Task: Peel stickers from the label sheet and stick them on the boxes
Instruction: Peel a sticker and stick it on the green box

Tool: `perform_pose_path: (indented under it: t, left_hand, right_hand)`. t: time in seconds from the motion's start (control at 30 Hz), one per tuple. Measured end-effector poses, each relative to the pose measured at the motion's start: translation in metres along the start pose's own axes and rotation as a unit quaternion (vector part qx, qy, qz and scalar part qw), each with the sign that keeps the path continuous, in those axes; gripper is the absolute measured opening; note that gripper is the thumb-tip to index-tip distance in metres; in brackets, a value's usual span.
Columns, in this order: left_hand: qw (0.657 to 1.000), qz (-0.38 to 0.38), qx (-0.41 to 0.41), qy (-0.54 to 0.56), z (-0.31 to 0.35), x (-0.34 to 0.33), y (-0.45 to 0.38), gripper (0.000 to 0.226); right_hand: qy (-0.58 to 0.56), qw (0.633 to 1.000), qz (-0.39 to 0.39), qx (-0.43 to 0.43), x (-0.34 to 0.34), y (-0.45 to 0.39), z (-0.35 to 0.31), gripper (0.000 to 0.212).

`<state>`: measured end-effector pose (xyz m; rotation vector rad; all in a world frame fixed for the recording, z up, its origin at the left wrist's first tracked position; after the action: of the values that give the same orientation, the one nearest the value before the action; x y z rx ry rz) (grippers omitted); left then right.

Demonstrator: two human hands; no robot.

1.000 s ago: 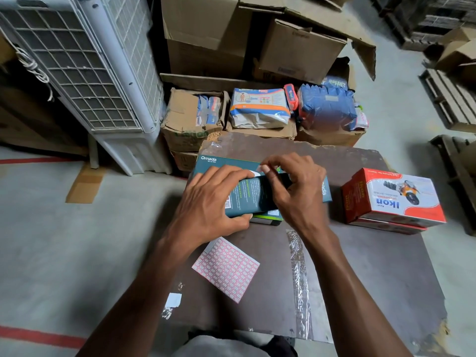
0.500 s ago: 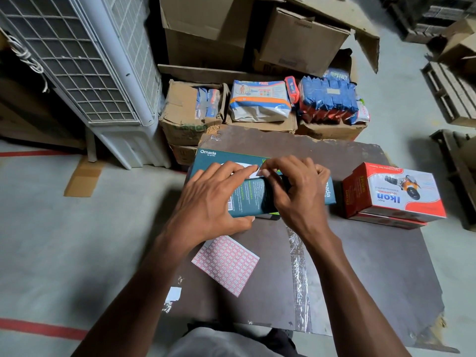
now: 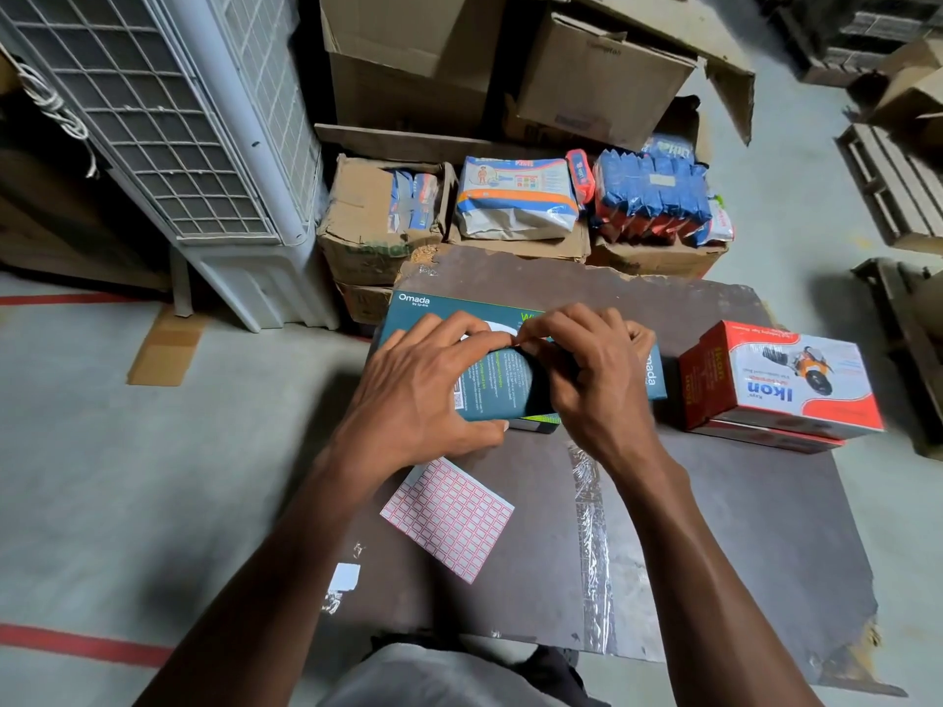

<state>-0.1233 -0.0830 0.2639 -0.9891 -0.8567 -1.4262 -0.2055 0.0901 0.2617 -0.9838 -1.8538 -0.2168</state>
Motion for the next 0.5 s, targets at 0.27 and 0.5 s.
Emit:
perform_pose_path:
  t: [0.27,0.5]
  left_hand:
    - [1.0,0.001,0.002,0.021,-0.005,0.004,-0.003,0.076]
    - [1.0,0.0,-0.004,0.023,-0.005,0.003,-0.004,0.076]
  right_hand:
    - [0.017,0.999,-0.001,0.047,0.006,0.004,0.006,0.036]
    - [-0.135,0.989,0.053,-0.025,0.018,0.0,-0.002,0.021]
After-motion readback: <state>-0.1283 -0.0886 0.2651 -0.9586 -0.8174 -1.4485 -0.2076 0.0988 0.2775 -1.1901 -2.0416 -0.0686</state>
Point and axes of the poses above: each hand's wrist, its own y-axis away from the middle knuckle, its own x-axis out of the back of the hand, z = x × y, the point moved 3 cm from there along -y, towards the middle knuckle, and after that the axes turned 12 degrees about -z, right-handed, at the moved point
